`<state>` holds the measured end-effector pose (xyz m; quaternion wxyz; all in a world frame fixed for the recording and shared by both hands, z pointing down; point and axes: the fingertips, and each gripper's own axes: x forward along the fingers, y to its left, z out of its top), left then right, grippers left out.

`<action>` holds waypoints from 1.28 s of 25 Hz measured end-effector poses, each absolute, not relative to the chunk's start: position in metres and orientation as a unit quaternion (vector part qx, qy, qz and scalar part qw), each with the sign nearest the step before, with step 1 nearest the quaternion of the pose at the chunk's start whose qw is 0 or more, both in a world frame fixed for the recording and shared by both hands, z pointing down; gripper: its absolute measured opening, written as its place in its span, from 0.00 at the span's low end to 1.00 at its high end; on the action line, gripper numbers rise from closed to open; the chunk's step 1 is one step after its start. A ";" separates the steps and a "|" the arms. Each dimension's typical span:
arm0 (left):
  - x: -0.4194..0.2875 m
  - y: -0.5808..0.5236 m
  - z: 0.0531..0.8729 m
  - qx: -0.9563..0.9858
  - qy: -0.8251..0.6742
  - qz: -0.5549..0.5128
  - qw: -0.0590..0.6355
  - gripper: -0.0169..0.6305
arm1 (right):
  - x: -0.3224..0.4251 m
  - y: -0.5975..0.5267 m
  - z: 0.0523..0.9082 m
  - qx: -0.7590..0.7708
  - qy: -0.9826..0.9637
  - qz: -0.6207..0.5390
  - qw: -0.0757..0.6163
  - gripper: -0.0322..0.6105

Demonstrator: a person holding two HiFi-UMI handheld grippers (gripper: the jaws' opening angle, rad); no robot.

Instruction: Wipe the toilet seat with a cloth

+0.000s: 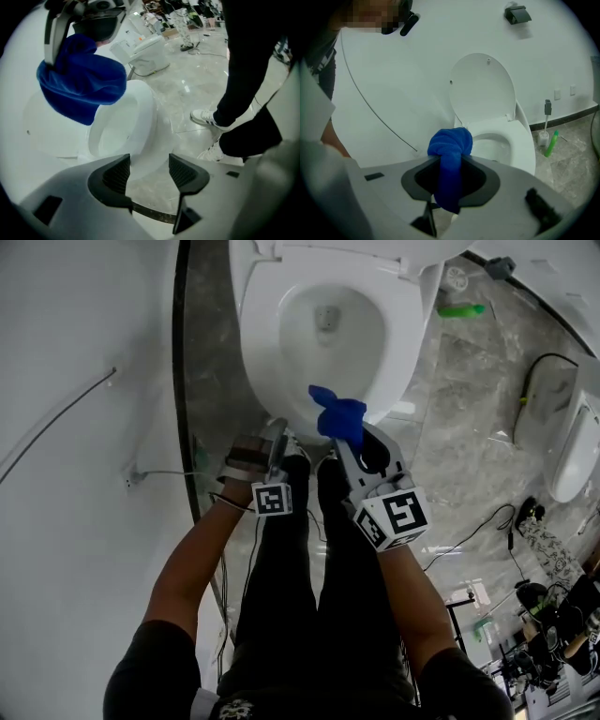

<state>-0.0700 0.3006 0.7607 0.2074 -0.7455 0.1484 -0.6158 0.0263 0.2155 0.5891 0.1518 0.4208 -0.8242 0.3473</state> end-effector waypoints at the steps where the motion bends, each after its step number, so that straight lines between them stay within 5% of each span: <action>1: -0.070 0.298 0.754 -0.751 0.167 -0.612 0.184 0.42 | 0.028 0.215 0.588 0.420 -0.825 0.347 0.150 0.20; 12: -0.077 0.220 0.601 -0.746 0.513 -0.346 -0.246 0.36 | 0.040 0.201 0.548 0.383 -0.854 0.320 0.149 0.20; 18: -0.081 0.173 0.554 -0.710 0.601 -0.247 -0.271 0.05 | 0.037 0.178 0.526 0.377 -0.869 0.287 0.144 0.20; 32: -0.114 0.086 0.600 -0.711 0.598 -0.242 -0.278 0.04 | 0.000 0.082 0.600 0.447 -0.820 0.307 0.184 0.20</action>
